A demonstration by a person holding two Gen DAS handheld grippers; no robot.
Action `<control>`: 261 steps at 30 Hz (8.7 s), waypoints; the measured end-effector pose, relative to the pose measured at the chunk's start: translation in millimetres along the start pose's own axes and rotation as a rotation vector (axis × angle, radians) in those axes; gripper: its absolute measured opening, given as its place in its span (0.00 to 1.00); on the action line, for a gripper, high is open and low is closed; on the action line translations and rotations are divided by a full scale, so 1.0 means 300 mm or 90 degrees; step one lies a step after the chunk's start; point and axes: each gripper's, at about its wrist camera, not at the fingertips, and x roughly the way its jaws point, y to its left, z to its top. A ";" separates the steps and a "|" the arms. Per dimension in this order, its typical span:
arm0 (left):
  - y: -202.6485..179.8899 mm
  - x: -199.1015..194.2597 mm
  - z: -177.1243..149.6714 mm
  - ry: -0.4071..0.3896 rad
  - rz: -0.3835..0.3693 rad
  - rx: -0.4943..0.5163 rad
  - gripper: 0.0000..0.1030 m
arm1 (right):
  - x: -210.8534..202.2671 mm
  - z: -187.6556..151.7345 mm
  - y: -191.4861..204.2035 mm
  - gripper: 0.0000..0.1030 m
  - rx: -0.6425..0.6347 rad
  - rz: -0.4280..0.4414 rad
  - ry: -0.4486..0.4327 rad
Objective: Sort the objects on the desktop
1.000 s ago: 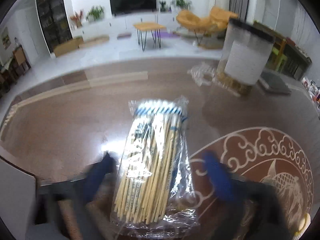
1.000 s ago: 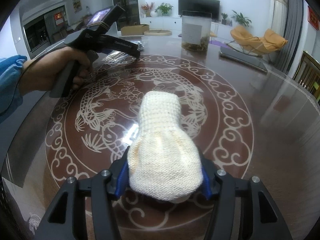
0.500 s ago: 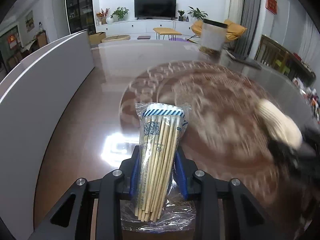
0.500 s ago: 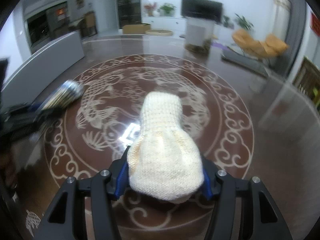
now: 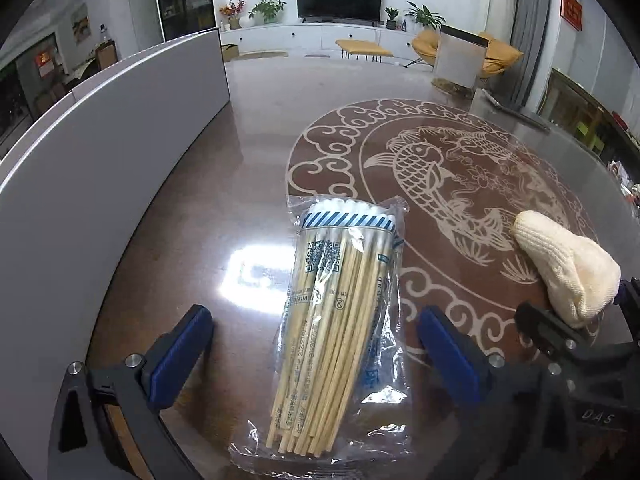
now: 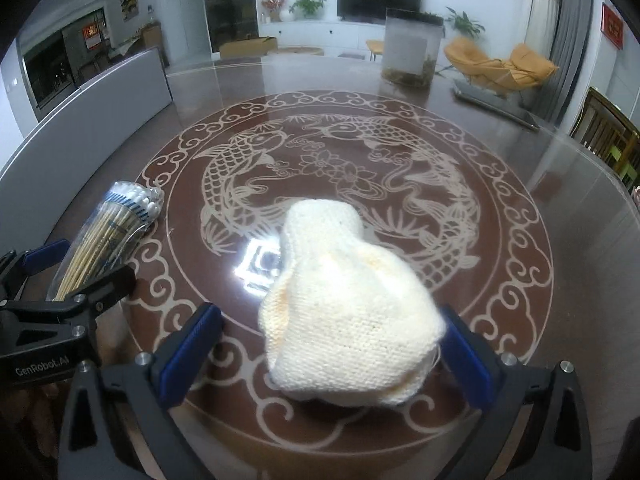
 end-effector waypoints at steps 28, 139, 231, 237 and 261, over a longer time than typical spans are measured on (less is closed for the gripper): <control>-0.005 0.048 0.056 -0.001 0.002 -0.004 1.00 | 0.001 0.002 0.001 1.00 0.000 -0.001 0.000; -0.004 0.048 0.056 -0.002 0.002 -0.002 1.00 | 0.000 0.003 0.001 1.00 0.000 -0.001 0.000; 0.079 -0.235 0.029 -0.033 -0.135 0.041 0.30 | -0.204 0.071 -0.111 0.41 -0.026 0.130 0.033; 0.265 -0.543 0.093 -0.128 -0.158 -0.034 0.30 | -0.338 0.211 0.025 0.41 -0.064 0.179 -0.032; 1.109 -0.358 0.034 0.048 0.070 -0.242 0.49 | 0.118 0.624 1.298 0.80 -0.218 0.400 0.092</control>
